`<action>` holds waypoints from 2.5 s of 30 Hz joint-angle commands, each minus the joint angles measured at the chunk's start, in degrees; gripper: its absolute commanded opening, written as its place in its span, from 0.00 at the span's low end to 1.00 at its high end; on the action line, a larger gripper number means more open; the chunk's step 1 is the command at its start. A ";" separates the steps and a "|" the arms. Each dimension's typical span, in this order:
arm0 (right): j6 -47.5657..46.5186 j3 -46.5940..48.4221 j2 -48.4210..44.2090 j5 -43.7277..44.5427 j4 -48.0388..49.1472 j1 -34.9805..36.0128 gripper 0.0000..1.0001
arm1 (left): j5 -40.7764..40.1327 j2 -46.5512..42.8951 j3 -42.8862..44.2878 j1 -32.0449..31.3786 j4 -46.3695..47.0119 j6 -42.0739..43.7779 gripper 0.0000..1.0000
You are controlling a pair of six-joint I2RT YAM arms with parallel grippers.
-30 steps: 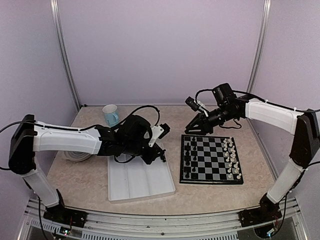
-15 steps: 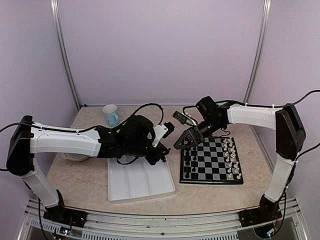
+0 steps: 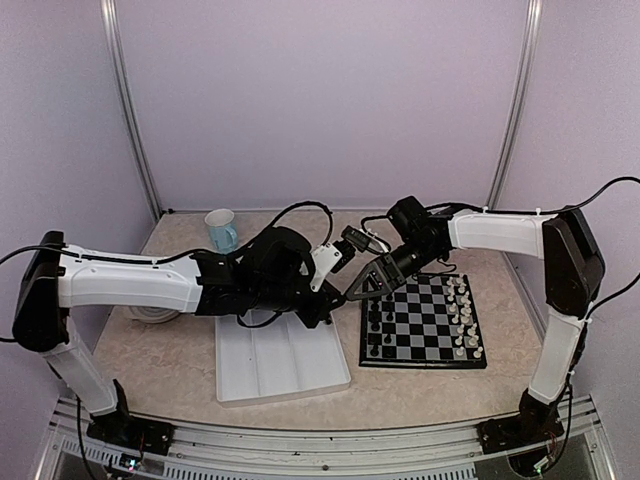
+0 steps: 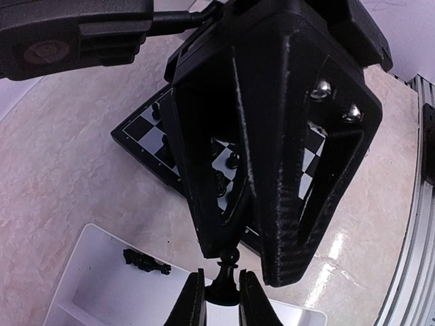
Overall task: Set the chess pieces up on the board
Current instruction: Pass from the left arm to the right, then place the pawn at c7.
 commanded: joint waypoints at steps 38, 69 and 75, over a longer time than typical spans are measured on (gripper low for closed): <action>-30.47 1.39 -11.09 59.30 -14.53 0.75 0.00 | -34.86 -7.66 -6.56 12.42 -4.15 -24.46 0.93; -32.64 -4.30 -1.87 64.34 -15.18 8.77 0.01 | -32.99 -8.65 -7.52 10.85 -3.50 -22.59 0.90; -32.40 -4.05 -1.00 65.06 -14.71 8.89 0.02 | -32.73 -8.21 -7.52 10.89 -3.65 -22.49 0.90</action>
